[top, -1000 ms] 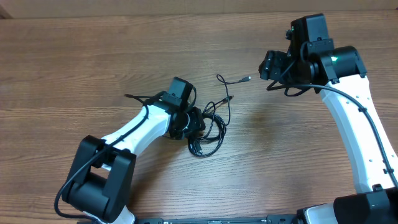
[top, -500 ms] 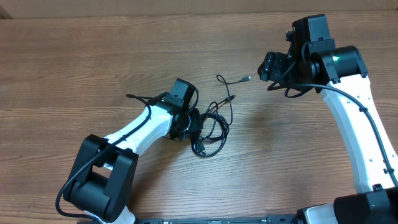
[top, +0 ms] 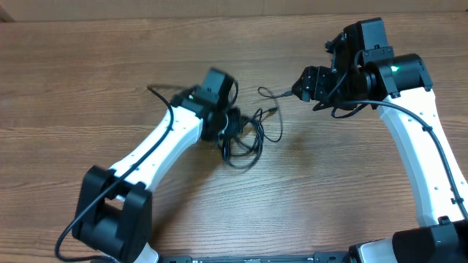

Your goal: Untangle cables

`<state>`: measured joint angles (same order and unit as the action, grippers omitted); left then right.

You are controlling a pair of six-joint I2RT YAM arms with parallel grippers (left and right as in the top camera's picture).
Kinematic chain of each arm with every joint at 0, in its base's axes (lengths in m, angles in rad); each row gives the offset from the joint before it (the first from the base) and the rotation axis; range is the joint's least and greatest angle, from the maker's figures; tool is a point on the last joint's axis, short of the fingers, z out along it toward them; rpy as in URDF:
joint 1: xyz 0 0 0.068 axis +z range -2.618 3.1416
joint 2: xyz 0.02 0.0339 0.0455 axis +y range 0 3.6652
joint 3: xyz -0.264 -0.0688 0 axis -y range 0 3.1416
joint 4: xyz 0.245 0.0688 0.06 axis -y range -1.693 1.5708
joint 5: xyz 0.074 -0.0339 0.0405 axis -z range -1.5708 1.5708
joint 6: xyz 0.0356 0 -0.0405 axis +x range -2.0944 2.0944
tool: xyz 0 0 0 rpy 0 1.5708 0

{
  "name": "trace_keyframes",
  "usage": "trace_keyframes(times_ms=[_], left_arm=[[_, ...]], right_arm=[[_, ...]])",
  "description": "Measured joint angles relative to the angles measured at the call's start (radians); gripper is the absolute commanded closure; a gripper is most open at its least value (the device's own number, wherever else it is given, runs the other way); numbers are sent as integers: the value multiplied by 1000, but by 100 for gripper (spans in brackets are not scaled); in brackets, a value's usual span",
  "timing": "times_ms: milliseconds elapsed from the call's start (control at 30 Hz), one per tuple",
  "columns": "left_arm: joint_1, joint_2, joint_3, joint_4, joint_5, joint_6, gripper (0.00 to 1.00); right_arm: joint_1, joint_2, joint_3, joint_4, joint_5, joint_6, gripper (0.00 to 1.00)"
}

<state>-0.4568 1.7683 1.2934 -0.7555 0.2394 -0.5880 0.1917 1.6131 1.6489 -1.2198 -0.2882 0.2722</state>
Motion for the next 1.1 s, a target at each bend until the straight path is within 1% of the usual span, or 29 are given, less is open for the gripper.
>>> trace_keyframes(times_ms=[67,133,267,433,533,700,800,967,1033,1067,1100], left_arm=[[0,-23,78,-62,4,32,96],[0,-54,128,-93,10,51,96],[0,-99,172,-102,39,83,96],[0,-117,174,-106,65,102,96],[0,-124,174,-106,69,114,96],[-2,-148,174,-97,69,122,96],[-8,-161,174,-84,72,124,96],[-21,-180,174,-84,75,125,96],[-21,-185,174,-82,82,125,96],[-21,-188,174,-80,85,125,96],[-22,-192,174,-77,91,125,96]], right_arm=[[6,0,0,1,-47,-23,23],[18,2,0,2,-77,-38,23],[56,21,0,4,-109,-29,23],[106,72,-1,8,-128,63,23],[123,105,-2,39,-155,143,23],[131,137,-2,86,-211,233,23],[143,150,-2,120,-229,292,26],[149,167,-2,183,-243,388,34],[149,167,-2,203,-245,420,45],[149,167,-2,206,-246,436,59],[149,167,-2,209,-244,460,69]])
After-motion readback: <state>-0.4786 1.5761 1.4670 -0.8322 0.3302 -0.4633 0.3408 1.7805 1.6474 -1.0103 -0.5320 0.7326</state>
